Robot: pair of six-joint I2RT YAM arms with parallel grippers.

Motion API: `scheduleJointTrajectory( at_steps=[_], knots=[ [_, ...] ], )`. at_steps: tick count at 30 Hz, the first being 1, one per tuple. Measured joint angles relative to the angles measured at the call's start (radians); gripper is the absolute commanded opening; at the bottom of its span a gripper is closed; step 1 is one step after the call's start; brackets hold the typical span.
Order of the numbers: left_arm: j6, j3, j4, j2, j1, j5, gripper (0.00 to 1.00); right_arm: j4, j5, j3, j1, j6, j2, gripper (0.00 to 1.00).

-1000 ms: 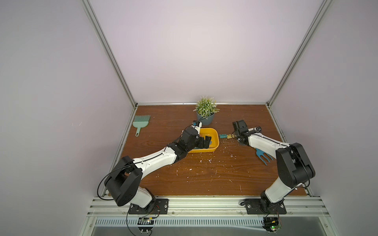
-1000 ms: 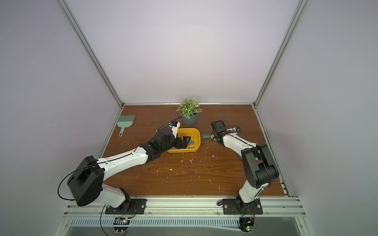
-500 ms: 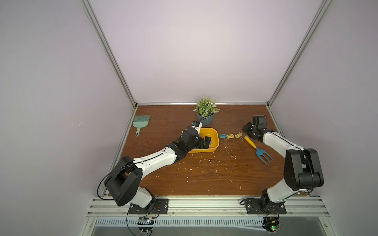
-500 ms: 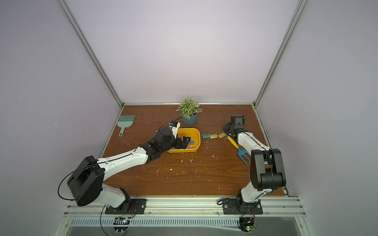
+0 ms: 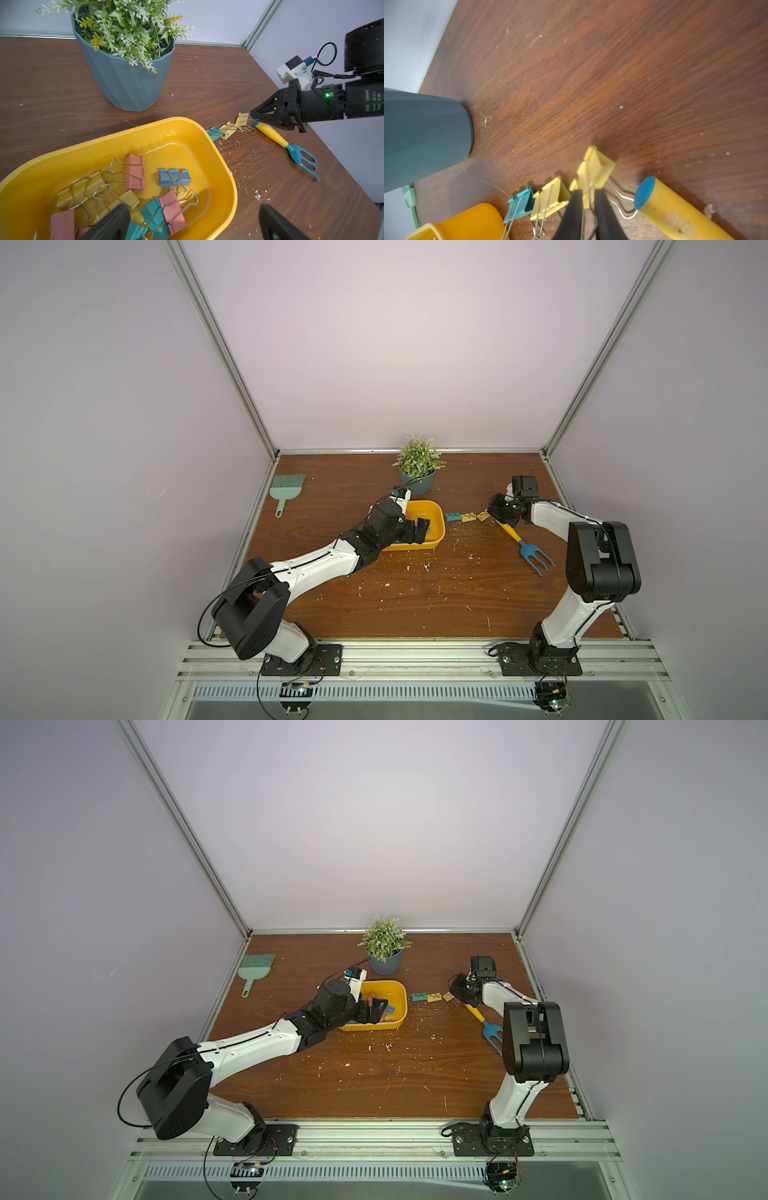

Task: Take out the binder clips from the storage box
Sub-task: Place the binder clip at the center of the board.

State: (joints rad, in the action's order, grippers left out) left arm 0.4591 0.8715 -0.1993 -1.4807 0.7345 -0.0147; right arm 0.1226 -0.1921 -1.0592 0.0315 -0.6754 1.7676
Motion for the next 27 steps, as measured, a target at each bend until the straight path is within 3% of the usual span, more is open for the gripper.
scheduleJointTrajectory(
  at_steps=[5,16,27],
  knots=[
    [0.0,0.0,0.0,0.0,0.0,0.0,1.0,-0.084,0.0,0.061,0.0,-0.121,-0.026,0.0],
    [0.0,0.0,0.001,0.0,0.0,0.002,1.0,-0.248,0.105,0.237,0.028,-0.558,-0.135,0.0],
    [0.0,0.0,0.001,0.0,0.0,0.002,1.0,-0.286,0.247,0.248,0.094,-0.821,-0.148,0.0]
  ],
)
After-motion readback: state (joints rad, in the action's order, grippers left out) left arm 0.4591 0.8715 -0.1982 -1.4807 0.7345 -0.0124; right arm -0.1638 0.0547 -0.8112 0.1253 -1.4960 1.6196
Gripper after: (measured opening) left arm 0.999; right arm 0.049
